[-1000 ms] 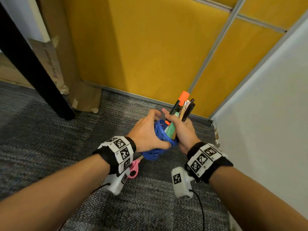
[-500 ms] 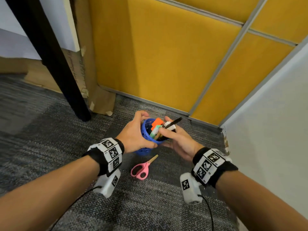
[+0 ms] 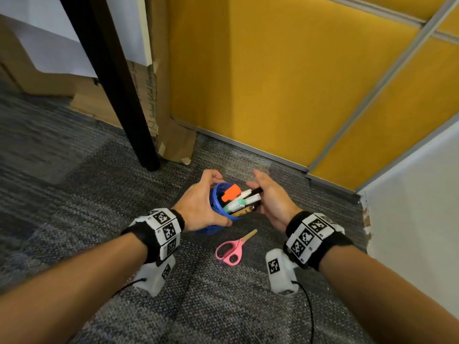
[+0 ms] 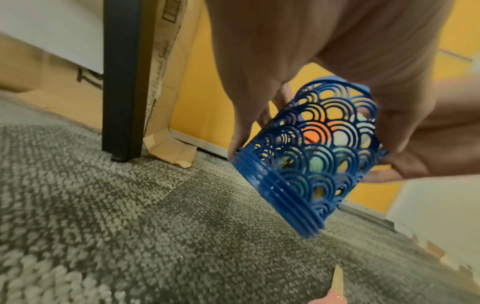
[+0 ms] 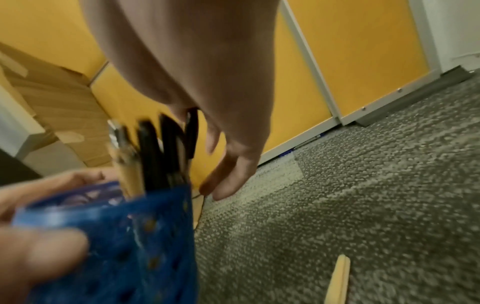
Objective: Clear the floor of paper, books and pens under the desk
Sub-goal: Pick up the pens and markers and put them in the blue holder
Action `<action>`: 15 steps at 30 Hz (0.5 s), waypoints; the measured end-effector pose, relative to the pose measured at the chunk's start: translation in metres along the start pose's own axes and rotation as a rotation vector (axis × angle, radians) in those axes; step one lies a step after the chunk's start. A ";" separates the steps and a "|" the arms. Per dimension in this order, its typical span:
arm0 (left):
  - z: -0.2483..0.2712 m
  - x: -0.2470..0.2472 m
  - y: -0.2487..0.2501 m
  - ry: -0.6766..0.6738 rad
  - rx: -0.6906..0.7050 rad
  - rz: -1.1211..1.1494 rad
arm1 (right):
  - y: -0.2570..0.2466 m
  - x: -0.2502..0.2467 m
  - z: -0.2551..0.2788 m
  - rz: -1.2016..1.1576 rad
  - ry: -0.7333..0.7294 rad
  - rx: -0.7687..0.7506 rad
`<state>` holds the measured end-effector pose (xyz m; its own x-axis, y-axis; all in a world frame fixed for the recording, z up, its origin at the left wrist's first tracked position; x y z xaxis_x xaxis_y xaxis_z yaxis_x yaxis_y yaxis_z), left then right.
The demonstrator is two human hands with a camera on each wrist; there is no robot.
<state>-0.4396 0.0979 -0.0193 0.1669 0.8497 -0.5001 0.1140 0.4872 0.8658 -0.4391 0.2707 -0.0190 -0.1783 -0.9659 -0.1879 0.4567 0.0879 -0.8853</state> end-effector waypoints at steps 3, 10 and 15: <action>0.000 -0.004 -0.002 0.035 -0.001 0.031 | 0.009 0.005 0.003 0.141 0.006 0.039; -0.002 0.002 -0.007 -0.010 0.005 -0.004 | 0.027 0.007 -0.012 0.026 -0.148 0.183; -0.006 -0.004 -0.027 0.047 -0.080 -0.017 | 0.049 -0.010 -0.021 0.429 -0.001 -0.059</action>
<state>-0.4492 0.0830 -0.0403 0.1197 0.8488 -0.5150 0.0379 0.5145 0.8567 -0.4331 0.2898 -0.0692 0.0174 -0.8391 -0.5437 0.4383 0.4952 -0.7501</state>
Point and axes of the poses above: each hand's wrist, its own z-axis away from the middle knuckle, its own x-axis out of the palm, y = z × x, the point moved 6 cm from there along -z, towards the middle knuckle, and after that the axes turned 12 degrees about y, right-handed, at the moved point
